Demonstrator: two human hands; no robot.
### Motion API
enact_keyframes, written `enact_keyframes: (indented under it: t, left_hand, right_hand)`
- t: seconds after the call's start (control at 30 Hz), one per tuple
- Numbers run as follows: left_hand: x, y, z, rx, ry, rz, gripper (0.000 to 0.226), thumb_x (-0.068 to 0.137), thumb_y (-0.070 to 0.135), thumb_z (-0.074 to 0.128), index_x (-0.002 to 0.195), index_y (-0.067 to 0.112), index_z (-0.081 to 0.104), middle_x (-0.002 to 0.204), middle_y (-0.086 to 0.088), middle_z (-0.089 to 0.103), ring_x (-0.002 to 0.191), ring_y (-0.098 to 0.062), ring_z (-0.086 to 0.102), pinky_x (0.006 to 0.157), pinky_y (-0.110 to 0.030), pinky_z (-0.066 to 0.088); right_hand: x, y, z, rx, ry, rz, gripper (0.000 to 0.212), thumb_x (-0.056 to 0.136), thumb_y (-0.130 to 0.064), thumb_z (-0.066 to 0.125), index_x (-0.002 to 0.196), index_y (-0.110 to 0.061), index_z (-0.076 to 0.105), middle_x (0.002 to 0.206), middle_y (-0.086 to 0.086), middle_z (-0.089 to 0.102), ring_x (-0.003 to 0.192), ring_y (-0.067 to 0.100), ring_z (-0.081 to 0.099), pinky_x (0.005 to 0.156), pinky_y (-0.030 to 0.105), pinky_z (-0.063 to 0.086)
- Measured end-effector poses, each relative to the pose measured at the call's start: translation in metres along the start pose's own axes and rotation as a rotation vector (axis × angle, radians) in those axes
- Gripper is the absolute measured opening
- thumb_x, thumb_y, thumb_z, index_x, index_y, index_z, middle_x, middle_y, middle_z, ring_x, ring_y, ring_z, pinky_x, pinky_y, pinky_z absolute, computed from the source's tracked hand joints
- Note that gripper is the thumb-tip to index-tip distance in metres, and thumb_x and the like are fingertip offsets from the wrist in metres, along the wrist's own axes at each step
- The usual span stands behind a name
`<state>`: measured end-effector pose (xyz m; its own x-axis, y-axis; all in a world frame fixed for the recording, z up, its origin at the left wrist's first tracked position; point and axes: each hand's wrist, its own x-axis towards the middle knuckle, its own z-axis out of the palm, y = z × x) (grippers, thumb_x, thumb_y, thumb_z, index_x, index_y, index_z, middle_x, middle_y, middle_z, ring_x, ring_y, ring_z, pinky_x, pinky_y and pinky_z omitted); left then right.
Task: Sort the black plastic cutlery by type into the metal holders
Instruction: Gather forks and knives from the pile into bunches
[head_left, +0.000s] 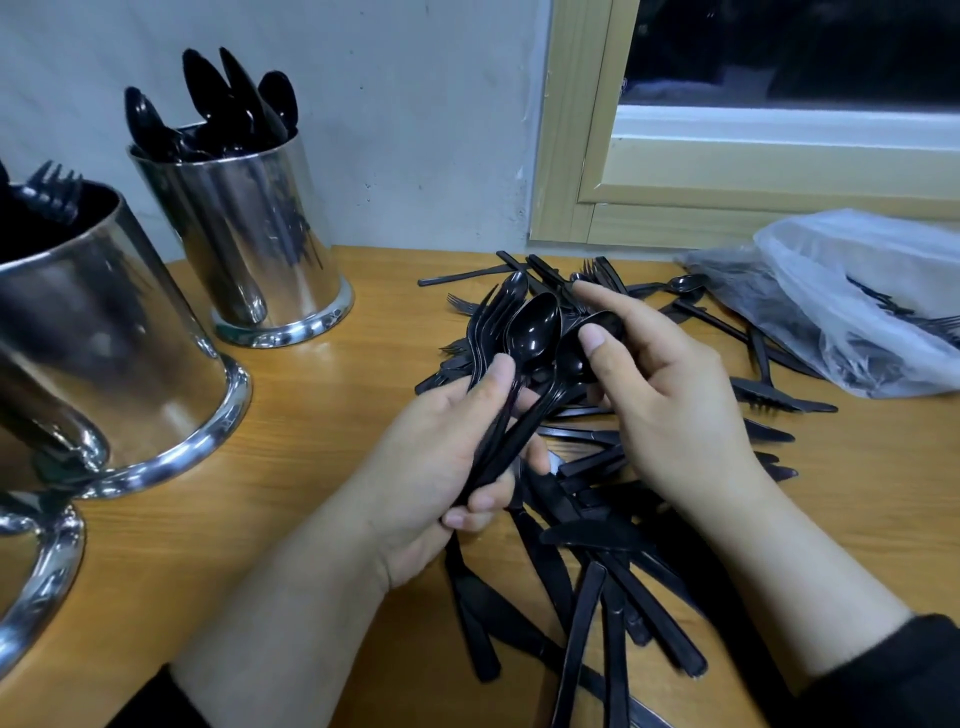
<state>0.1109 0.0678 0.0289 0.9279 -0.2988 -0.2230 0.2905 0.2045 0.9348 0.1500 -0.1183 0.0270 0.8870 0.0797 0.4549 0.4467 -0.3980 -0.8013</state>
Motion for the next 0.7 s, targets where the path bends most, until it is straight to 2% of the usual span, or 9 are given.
enact_keyframes:
  t: [0.1,0.23,0.33,0.43,0.6,0.7]
  left_hand:
    - [-0.0001,-0.0001,-0.0009,0.065,0.02,0.016,0.037,0.103,0.047,0.05,0.107,0.01,0.057,0.079,-0.014,0.067,0.041,-0.011,0.034,0.035,-0.02,0.021]
    - [0.0012,-0.0015,-0.0022,0.162,0.025,0.036,0.044,0.103,0.045,0.052,0.115,0.004,0.059,0.083,-0.014,0.071,0.042,-0.013,0.038,0.035,-0.021,0.023]
    - [0.001,-0.0017,-0.0013,0.204,0.018,0.028,0.047,0.1,0.047,0.055,0.116,0.003,0.06,0.085,-0.015,0.074,0.042,-0.014,0.039,0.035,-0.019,0.025]
    - [0.0002,-0.0021,0.0006,0.248,0.045,0.052,0.043,0.101,0.045,0.054,0.109,0.003,0.061,0.085,-0.015,0.076,0.041,-0.014,0.037,0.037,-0.019,0.024]
    - [0.0004,-0.0019,0.0014,0.261,0.122,0.156,0.03,0.104,0.037,0.054,0.106,0.009,0.066,0.092,-0.011,0.078,0.043,-0.014,0.039,0.038,-0.021,0.027]
    - [0.001,-0.001,-0.0014,0.282,0.12,0.182,0.028,0.104,0.036,0.055,0.1,0.01,0.067,0.088,-0.011,0.077,0.043,-0.016,0.037,0.039,-0.02,0.027]
  right_hand:
    - [-0.0001,-0.0012,0.0013,-0.025,-0.015,0.003,0.036,0.101,-0.034,0.053,0.137,-0.034,0.06,0.077,-0.037,0.059,0.08,-0.01,0.058,0.077,0.008,0.039]
    - [0.0003,-0.0038,0.0036,-0.038,-0.061,0.018,0.033,0.101,-0.038,0.052,0.133,-0.035,0.059,0.073,-0.038,0.058,0.076,-0.008,0.058,0.069,0.008,0.038]
    - [0.0014,-0.0032,0.0026,0.009,-0.114,0.06,0.022,0.101,-0.035,0.055,0.121,-0.033,0.064,0.075,-0.035,0.06,0.074,-0.008,0.059,0.068,0.009,0.039]
    - [0.0022,-0.0008,0.0012,0.01,-0.162,0.093,0.011,0.101,-0.031,0.055,0.109,-0.035,0.063,0.076,-0.029,0.062,0.071,-0.002,0.059,0.064,0.01,0.038]
    - [0.0019,-0.0011,0.0004,-0.004,-0.148,0.101,0.011,0.103,-0.027,0.051,0.109,-0.034,0.055,0.064,-0.033,0.056,0.061,-0.002,0.054,0.057,0.012,0.035]
    - [0.0026,-0.006,-0.0007,-0.003,-0.175,0.094,0.012,0.104,-0.029,0.048,0.111,-0.038,0.053,0.061,-0.024,0.055,0.056,0.002,0.048,0.058,0.02,0.034]
